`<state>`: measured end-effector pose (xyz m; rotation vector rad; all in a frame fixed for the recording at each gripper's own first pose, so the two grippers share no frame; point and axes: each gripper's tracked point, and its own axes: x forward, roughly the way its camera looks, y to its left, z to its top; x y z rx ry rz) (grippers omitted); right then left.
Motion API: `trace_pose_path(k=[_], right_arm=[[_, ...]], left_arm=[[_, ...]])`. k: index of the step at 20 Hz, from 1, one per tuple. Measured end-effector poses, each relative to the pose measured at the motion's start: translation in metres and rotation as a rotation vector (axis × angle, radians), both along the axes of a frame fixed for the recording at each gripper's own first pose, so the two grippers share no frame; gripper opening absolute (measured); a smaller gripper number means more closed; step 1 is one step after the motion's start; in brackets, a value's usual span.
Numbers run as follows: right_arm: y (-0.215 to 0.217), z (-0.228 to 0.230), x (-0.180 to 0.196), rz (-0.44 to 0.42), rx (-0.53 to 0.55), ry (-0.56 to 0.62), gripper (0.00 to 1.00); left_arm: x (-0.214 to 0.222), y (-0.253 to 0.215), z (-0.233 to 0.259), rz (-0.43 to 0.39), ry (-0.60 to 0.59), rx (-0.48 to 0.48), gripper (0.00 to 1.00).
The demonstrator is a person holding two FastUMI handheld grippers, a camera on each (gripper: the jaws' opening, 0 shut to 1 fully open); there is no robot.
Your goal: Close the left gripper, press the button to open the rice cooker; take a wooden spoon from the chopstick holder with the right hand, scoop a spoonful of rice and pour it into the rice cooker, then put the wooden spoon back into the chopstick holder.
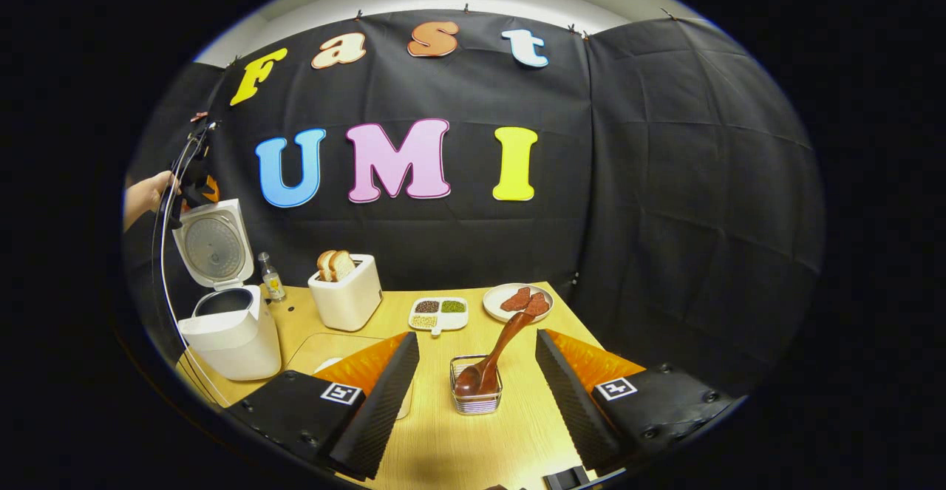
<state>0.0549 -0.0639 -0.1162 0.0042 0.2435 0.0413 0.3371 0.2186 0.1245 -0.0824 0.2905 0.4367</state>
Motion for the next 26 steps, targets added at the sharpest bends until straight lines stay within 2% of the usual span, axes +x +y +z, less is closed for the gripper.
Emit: trace_pose_path(k=[6,10,13,20,25,26], right_arm=[[0.000,-0.011,0.009,0.068,0.037,0.022,0.99],[0.002,-0.023,0.014,0.130,0.070,0.059,0.99],[0.001,-0.038,0.012,0.194,0.050,0.095,0.98],[-0.006,-0.060,0.015,0.277,0.047,0.156,0.98],[0.000,-0.067,0.021,0.334,0.044,0.173,0.99],[0.000,-0.067,0.022,0.337,0.046,0.169,0.99]], left_arm=[[-0.054,-0.044,-0.044,0.015,0.040,-0.044,0.99],[-0.090,-0.072,-0.102,0.039,0.081,-0.062,0.97],[-0.105,-0.086,-0.145,0.064,0.125,-0.066,0.97],[-0.112,-0.102,-0.214,0.097,0.166,-0.026,0.99],[-0.119,-0.102,-0.254,0.110,0.207,-0.043,0.99],[-0.114,-0.099,-0.250,0.112,0.176,-0.025,1.00]])
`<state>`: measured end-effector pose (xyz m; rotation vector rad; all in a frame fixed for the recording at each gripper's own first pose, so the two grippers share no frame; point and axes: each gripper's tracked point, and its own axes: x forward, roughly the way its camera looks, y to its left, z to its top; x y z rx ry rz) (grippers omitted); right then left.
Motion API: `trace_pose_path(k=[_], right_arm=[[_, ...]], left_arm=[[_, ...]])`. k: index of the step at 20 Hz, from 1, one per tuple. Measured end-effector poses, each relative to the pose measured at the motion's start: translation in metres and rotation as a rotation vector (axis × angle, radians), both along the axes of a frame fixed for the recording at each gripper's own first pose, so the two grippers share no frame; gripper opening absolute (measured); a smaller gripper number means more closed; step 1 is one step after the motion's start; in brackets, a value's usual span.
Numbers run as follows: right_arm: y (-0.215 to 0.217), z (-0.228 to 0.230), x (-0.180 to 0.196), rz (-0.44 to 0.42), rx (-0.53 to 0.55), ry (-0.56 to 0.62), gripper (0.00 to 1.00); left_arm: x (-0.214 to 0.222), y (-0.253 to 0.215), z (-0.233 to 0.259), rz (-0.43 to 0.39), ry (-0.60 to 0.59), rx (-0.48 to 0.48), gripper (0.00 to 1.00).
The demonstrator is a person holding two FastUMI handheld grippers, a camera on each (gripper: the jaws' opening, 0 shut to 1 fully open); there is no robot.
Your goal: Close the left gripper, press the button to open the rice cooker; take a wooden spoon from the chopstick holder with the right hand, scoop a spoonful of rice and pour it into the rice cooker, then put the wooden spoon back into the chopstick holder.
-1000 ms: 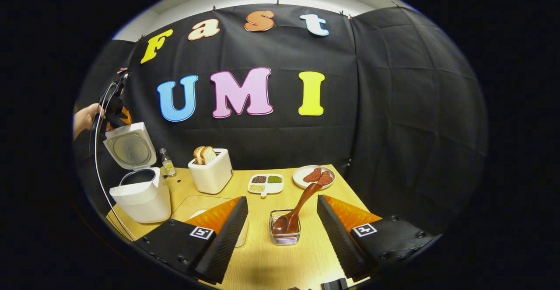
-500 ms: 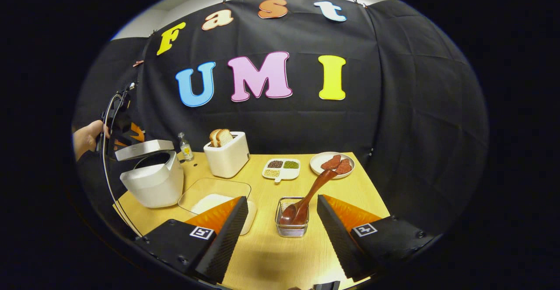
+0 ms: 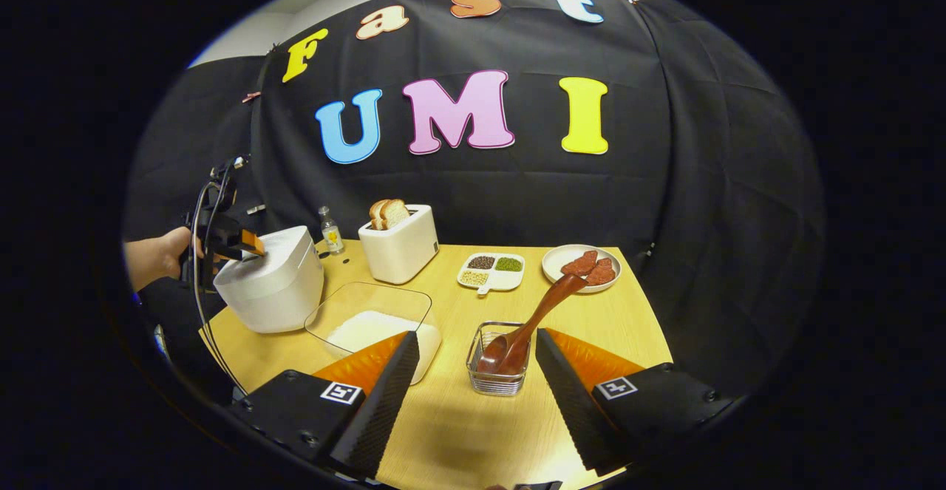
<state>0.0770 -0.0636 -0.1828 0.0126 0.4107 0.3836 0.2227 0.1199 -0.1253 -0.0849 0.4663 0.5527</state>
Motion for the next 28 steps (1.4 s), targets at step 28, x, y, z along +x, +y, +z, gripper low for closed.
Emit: trace_pose_path(k=[28], right_arm=[[0.044,0.109,-0.065,-0.197,-0.005,-0.236,0.98]], left_arm=[[-0.108,-0.082,0.161,-0.388,-0.438,0.301,0.96]])
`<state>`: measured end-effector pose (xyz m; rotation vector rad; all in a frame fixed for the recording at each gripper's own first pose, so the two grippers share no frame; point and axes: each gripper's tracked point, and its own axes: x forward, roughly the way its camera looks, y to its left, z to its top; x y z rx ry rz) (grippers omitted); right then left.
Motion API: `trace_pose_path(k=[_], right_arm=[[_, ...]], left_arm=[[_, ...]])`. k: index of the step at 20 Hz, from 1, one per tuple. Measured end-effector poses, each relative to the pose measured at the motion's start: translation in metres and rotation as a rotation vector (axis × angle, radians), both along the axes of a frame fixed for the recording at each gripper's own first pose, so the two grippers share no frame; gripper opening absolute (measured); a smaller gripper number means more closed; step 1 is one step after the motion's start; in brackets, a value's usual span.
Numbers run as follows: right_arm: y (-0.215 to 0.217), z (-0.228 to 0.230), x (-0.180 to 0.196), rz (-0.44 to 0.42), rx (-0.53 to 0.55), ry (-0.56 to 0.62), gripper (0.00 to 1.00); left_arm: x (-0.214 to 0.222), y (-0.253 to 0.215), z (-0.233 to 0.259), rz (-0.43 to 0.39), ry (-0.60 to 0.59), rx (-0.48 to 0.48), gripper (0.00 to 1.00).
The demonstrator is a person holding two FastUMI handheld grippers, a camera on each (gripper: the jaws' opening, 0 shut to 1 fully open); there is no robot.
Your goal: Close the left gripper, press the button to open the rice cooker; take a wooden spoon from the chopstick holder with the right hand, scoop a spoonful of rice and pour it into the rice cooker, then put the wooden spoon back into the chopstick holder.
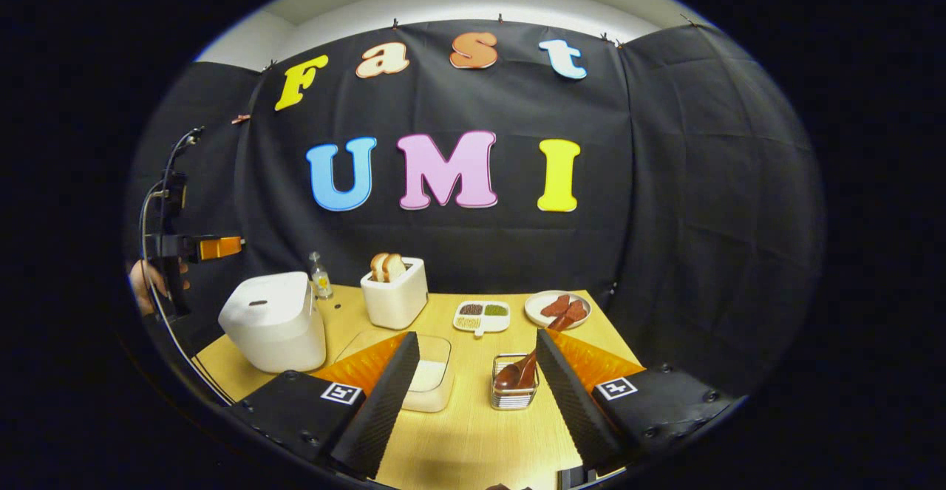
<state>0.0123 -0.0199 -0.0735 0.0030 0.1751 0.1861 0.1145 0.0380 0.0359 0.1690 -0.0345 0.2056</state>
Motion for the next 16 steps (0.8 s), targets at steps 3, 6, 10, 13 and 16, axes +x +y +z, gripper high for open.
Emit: trace_pose_path(k=[3,6,10,13,16], right_arm=[[0.002,0.035,-0.012,-0.046,0.024,-0.075,0.99],[-0.001,0.055,-0.030,-0.091,0.024,-0.124,0.98],[-0.010,0.054,-0.066,-0.137,-0.004,-0.141,0.98],[-0.026,0.033,-0.089,-0.186,-0.027,-0.108,0.98],[-0.029,0.025,-0.093,-0.210,0.009,-0.078,0.98]], left_arm=[[-0.048,-0.032,0.017,-0.085,-0.050,0.004,0.96],[-0.088,-0.051,0.023,-0.144,-0.078,-0.002,0.96],[-0.124,-0.066,-0.007,-0.195,-0.024,-0.047,0.96],[-0.131,-0.063,-0.021,-0.205,0.002,-0.051,0.96],[-0.127,-0.057,-0.035,-0.202,0.038,-0.090,0.96]])
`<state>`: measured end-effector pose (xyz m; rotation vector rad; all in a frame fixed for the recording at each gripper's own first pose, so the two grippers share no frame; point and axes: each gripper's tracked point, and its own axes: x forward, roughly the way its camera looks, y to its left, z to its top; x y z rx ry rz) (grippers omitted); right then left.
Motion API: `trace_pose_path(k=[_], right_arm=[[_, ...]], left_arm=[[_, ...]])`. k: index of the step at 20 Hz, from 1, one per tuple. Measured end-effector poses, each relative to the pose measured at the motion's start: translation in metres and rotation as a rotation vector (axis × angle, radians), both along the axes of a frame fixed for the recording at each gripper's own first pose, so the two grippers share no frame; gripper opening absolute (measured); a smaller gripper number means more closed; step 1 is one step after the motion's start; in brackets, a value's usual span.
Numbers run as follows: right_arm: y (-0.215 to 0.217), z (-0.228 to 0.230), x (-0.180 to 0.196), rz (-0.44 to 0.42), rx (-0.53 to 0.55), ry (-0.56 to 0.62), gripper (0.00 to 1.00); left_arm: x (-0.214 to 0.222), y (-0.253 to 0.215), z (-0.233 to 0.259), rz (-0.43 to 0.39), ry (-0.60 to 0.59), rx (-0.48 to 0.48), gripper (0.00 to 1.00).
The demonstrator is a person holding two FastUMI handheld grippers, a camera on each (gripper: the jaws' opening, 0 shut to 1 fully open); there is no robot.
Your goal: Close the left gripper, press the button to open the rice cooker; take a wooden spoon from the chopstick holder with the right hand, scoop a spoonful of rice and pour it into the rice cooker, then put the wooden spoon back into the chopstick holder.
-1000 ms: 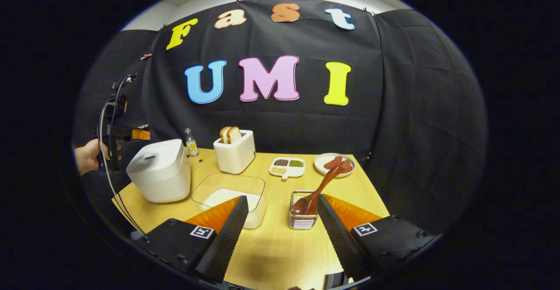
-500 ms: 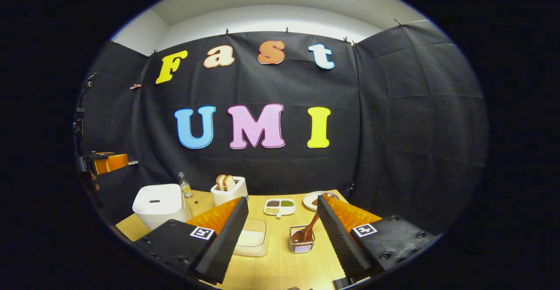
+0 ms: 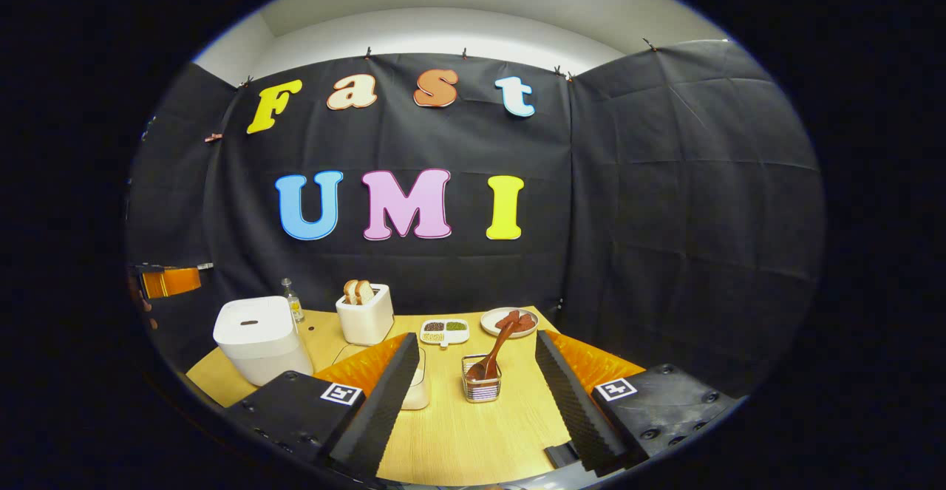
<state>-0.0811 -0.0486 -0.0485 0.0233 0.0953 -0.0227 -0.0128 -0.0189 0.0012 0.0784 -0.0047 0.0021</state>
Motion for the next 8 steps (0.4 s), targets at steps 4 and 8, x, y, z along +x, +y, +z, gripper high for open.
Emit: trace_pose_path(k=[4,8], right_arm=[[-0.006,0.014,0.009,-0.027,0.005,-0.031,0.98],[-0.003,0.016,0.018,-0.019,-0.006,-0.034,1.00]], left_arm=[[0.006,0.008,-0.006,0.004,0.027,-0.014,0.97],[0.013,0.010,-0.013,0.005,0.042,-0.034,0.95]])
